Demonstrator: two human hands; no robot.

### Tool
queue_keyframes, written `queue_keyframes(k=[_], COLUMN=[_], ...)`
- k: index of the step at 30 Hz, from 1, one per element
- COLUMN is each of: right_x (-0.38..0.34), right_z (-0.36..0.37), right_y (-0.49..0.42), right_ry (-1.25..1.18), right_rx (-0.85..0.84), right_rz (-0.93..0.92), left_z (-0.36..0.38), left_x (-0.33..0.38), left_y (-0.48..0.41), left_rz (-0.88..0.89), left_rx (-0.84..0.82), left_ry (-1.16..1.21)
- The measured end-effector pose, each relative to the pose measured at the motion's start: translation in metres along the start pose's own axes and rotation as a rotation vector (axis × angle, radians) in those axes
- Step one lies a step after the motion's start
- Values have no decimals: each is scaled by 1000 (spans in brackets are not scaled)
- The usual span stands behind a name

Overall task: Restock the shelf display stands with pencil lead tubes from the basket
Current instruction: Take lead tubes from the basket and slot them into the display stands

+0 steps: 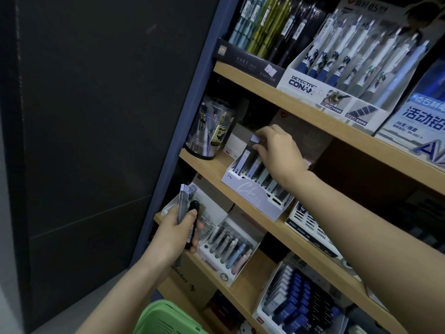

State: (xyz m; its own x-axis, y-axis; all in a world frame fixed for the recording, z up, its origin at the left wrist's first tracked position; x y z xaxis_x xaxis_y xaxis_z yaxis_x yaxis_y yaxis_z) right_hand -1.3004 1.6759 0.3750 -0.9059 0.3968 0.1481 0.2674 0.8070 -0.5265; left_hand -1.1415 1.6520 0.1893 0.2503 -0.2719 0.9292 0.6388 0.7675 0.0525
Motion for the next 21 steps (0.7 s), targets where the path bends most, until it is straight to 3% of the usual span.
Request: queue_keyframes(k=[3, 6, 10, 12, 16, 21], right_x=[-10, -35, -63, -66, -63, -54], right_z=[-2, -3, 31, 45, 46, 26], right_y=[8, 30, 69, 82, 89, 93], right_ry=[65, -199, -570, -698, -881, -1021], right_rx=[60, 39, -473, -595, -616, -504], right_rz=[-46, -19, 143, 216, 299, 275], left_z=[2, 5, 10, 12, 15, 18], left_x=[3, 5, 5, 6, 5, -2], left_y=[0, 1, 3, 5, 10, 11], left_rz=[9, 30, 58, 74, 12, -85], left_rx=[-32, -76, -128, -150, -192, -271], left_ry=[60, 101, 86, 91, 169, 170])
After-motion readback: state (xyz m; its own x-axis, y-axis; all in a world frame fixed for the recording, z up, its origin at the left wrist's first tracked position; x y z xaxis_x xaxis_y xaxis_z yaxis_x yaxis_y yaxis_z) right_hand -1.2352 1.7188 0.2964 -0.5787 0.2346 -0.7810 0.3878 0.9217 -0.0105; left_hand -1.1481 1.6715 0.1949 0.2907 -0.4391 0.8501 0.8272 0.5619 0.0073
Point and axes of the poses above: each hand's wrist, its own y-axis away from the middle knuckle, its own z-axis out of the palm, x = y × z, the point moved 6 cm from there along -y, towards the middle knuckle, and after that the axes turned 2 degrees about y, right-handed, at the moved point
